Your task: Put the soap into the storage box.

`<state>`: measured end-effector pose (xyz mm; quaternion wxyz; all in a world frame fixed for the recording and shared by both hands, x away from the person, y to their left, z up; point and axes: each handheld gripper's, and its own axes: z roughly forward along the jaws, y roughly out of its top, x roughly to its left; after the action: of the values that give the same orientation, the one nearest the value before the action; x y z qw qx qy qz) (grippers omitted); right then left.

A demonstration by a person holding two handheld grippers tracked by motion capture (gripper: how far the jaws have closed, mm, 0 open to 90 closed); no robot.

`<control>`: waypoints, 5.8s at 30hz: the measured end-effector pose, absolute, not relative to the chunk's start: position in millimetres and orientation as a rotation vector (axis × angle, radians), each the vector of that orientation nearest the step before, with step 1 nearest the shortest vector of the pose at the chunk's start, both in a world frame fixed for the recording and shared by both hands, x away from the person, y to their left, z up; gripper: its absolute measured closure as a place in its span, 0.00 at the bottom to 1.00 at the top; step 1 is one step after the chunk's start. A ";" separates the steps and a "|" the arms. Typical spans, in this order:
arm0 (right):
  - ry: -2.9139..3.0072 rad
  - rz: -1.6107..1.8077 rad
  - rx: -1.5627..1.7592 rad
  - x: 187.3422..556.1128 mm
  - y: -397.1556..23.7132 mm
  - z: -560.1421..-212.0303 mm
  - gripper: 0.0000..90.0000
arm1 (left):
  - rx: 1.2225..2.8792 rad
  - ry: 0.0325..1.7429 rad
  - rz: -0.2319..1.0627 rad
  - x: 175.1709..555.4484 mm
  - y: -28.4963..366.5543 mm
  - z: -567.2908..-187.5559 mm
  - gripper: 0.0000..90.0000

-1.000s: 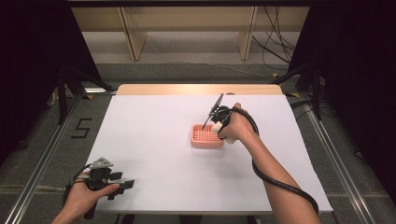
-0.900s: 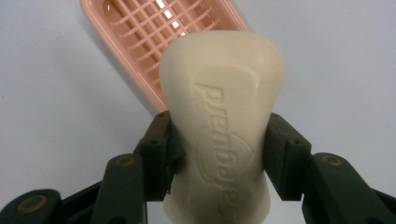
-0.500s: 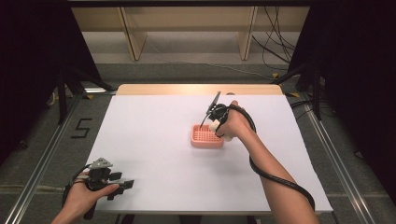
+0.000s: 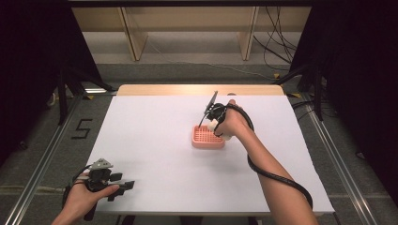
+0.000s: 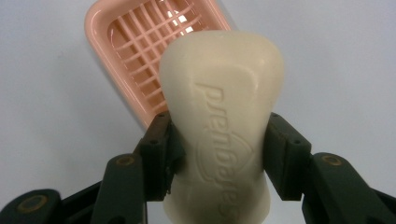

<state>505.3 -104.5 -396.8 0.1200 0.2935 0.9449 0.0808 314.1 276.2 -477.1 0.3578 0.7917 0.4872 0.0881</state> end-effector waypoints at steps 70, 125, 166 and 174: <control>2.782 0.223 0.711 518.1 -74.6 -414.9 0.56 | 2.063 1.242 0.220 314.0 277.8 -476.1 0.37; 2.785 0.258 0.748 526.1 -69.4 -425.1 0.53 | 2.057 1.226 0.204 314.6 278.1 -476.3 0.37; 2.686 0.477 1.008 442.5 -153.9 -428.1 0.57 | 2.059 1.249 0.221 315.1 277.0 -478.8 0.37; 2.673 0.493 1.057 424.3 -174.9 -437.6 0.55 | 2.058 1.266 0.226 314.3 276.4 -478.9 0.37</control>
<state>424.3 -174.9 -437.6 0.1127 0.3600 0.9108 0.1679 314.3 276.4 -478.9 0.3501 0.7944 0.4887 0.0874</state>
